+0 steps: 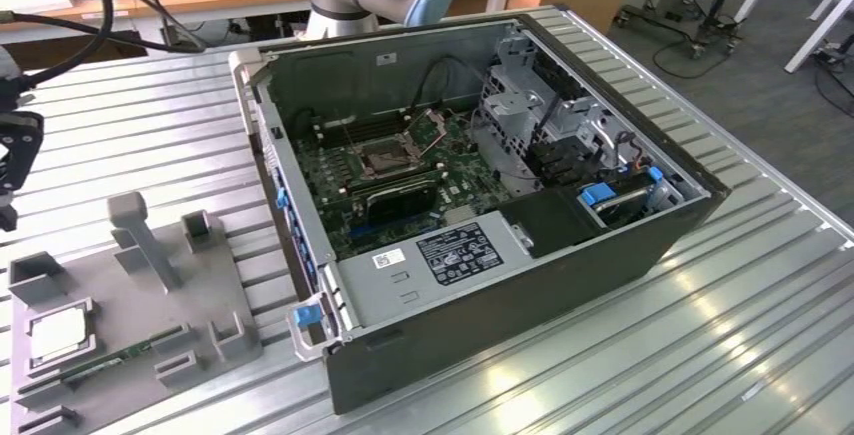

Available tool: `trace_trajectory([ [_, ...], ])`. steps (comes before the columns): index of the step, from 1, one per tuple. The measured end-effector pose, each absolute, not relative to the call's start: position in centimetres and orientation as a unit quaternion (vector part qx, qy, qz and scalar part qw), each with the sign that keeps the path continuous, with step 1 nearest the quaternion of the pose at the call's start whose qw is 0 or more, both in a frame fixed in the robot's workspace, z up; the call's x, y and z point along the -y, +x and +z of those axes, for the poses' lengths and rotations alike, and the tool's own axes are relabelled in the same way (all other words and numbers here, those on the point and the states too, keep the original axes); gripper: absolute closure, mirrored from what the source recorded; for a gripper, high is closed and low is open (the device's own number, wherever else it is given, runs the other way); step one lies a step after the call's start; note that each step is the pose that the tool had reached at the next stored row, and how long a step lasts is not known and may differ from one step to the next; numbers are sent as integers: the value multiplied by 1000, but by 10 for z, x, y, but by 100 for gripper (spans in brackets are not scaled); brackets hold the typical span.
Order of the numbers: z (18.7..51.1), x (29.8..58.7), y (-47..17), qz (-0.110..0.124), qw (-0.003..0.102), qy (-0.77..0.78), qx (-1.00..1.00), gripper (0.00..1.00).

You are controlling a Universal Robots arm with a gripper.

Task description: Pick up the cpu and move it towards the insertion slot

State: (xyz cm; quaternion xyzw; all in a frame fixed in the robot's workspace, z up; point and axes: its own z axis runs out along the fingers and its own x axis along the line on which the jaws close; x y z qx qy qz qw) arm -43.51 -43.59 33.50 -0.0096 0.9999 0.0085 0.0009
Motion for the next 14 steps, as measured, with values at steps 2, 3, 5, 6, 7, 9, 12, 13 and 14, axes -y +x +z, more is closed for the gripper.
trace_trajectory([
  [2,335,438,-436,8,1,-10,-1000,82],
  [3,334,439,-436,8,1,-10,-1000,82],
  [5,334,443,-436,8,1,-10,-1000,82],
  [6,333,444,-436,8,1,-10,-1000,82],
  [7,333,446,-436,8,1,-10,-1000,82],
  [9,331,448,-436,8,1,-10,-1000,82],
  [12,327,451,-436,8,1,-10,-1000,82],
  [13,325,451,-436,8,1,-10,-1000,82],
  [14,324,452,-436,8,1,-10,-1000,82],
])
